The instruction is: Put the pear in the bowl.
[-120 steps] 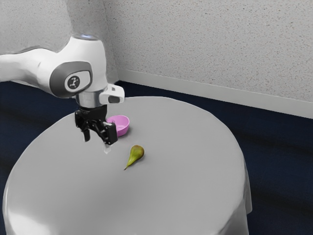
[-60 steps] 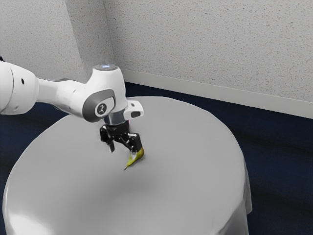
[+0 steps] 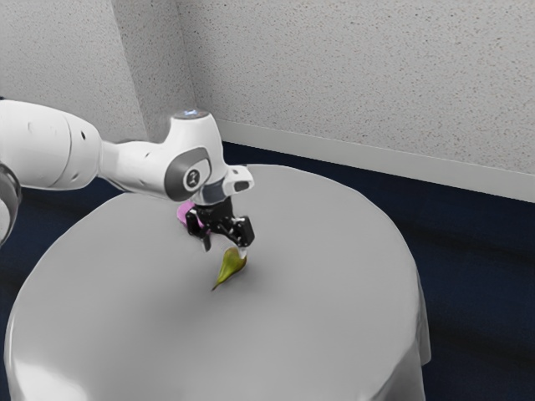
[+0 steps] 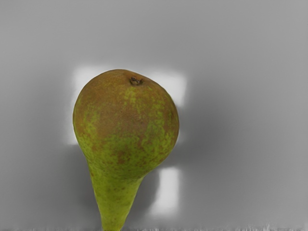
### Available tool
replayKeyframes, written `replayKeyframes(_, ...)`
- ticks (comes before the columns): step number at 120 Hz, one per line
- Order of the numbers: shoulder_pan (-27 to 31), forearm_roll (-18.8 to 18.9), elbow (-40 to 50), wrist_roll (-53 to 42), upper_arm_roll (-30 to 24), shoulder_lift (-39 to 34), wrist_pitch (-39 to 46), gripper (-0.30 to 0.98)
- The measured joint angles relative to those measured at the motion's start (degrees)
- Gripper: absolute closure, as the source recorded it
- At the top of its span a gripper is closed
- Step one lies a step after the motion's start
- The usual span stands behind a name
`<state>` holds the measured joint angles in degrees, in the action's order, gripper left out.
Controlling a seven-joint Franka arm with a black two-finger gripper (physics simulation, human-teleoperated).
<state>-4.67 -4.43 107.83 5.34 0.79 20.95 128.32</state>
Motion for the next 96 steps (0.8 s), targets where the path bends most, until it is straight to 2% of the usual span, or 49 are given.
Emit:
replayKeyframes(64,0.0,-1.4,-9.2,-7.5,1.2,9.7,-1.7,0.0)
replayKeyframes(96,0.0,-1.7,-10.2,-11.3,1.4,11.2,-1.6,0.0)
